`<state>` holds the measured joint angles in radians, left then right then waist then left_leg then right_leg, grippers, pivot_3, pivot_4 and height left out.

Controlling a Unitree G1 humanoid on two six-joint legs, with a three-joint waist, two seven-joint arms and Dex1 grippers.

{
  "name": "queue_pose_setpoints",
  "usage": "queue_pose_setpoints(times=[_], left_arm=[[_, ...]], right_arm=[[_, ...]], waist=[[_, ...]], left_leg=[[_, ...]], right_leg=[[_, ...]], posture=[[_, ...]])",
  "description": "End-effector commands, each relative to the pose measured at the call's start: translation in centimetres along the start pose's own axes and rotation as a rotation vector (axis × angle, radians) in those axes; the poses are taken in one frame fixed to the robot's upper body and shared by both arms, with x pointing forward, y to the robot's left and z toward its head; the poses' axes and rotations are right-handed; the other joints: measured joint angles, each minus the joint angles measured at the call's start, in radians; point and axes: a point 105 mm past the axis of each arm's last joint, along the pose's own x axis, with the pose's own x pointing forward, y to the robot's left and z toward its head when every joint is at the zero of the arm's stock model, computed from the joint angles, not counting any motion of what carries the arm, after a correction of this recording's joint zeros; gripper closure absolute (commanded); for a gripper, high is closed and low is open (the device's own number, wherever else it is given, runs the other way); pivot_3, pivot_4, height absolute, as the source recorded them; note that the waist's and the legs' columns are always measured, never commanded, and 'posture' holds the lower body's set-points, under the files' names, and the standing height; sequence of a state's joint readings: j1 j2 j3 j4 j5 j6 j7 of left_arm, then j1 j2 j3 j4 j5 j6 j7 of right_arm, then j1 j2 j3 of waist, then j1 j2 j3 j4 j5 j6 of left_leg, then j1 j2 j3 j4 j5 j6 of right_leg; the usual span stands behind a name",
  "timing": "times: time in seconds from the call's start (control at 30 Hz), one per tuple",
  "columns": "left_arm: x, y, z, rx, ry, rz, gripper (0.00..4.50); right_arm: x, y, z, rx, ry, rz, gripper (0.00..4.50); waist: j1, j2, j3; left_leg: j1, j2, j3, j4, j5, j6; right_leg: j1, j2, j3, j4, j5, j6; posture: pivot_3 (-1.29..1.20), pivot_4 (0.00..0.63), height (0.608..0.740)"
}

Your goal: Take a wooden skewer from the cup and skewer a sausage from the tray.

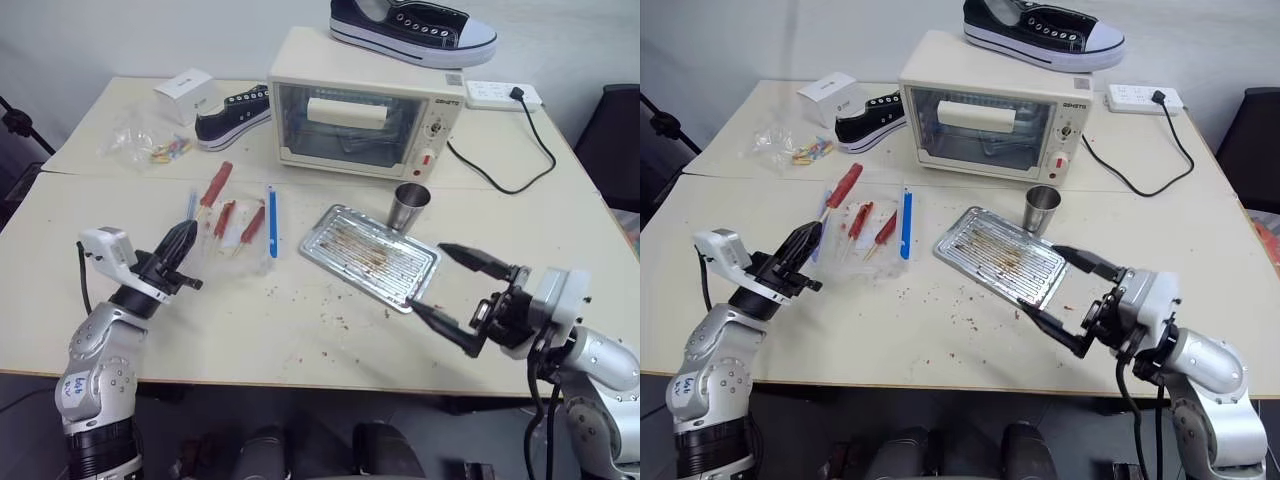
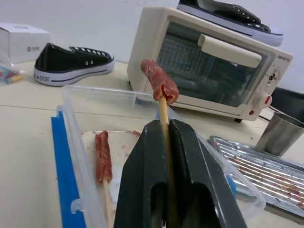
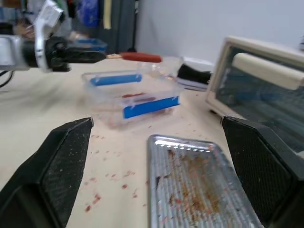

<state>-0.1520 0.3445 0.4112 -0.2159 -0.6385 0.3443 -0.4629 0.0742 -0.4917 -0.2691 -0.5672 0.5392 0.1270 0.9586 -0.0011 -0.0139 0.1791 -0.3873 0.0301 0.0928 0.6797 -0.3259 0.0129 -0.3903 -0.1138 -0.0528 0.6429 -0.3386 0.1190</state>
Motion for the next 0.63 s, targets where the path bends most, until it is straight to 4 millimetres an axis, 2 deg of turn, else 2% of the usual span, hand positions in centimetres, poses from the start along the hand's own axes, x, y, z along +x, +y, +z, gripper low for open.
queue_pose_setpoints(times=[0.03, 0.17, 0.3, 0.4, 0.47, 0.63], left_arm=[[0.1, -0.5, 0.9, -0.014, -0.045, -0.015, 3.72], [-0.6, -0.6, 1.9, 0.068, -0.046, -0.032, 2.52], [-2.0, -2.0, 1.9, 0.222, 0.089, -0.193, 1.33], [-4.5, -3.2, -0.2, 0.405, 0.325, -0.435, 1.33], [-5.7, -3.3, -1.2, 0.487, 0.417, -0.551, 1.33], [-5.8, -3.4, -1.9, 0.502, 0.445, -0.633, 1.33]], right_arm=[[0.1, 0.1, 0.4, -0.034, -0.022, 0.015, 0.0], [-0.5, -0.6, 0.0, -0.026, 0.004, -0.009, 0.0], [-1.9, -1.4, -1.3, -0.02, 0.064, -0.008, 0.0], [-3.4, -2.1, -3.1, -0.012, 0.144, 0.026, 0.0], [-3.9, -2.1, -4.0, -0.006, 0.174, 0.064, 0.0], [-3.9, -2.0, -5.1, 0.006, 0.184, 0.109, 0.0]], waist=[[-0.003, 0.0, 0.0], [-0.002, 0.0, 0.0], [-0.002, 0.0, 0.0], [-0.003, 0.0, 0.0], [-0.002, 0.001, 0.0], [-0.001, 0.001, 0.0]], left_leg=[[0.0, 0.0, 0.0, 0.0, 0.0, 0.0], [0.0, 0.001, 0.0, 0.0, 0.0, 0.0], [0.0, 0.001, 0.0, 0.0, 0.0, 0.0], [0.001, 0.0, 0.001, -0.001, 0.0, 0.0], [0.002, 0.0, 0.002, -0.002, 0.0, 0.0], [0.002, 0.001, 0.001, -0.002, 0.0, 0.0]], right_leg=[[0.0, 0.0, 0.0, 0.0, 0.0, 0.0], [0.0, 0.0, 0.0, 0.0, 0.0, 0.0], [0.0, 0.0, 0.0, 0.0, 0.0, 0.0], [0.0, 0.0, 0.0, -0.001, 0.0, -0.001], [0.0, 0.0, 0.001, -0.006, -0.001, -0.001], [0.0, -0.001, 0.001, -0.006, -0.001, -0.002]], posture=[[0.0, 0.15, 0.74], [0.0, 0.15, 0.74], [0.0, 0.15, 0.74], [0.0, 0.15, 0.74], [0.0, 0.15, 0.74], [0.0, 0.15, 0.74]])
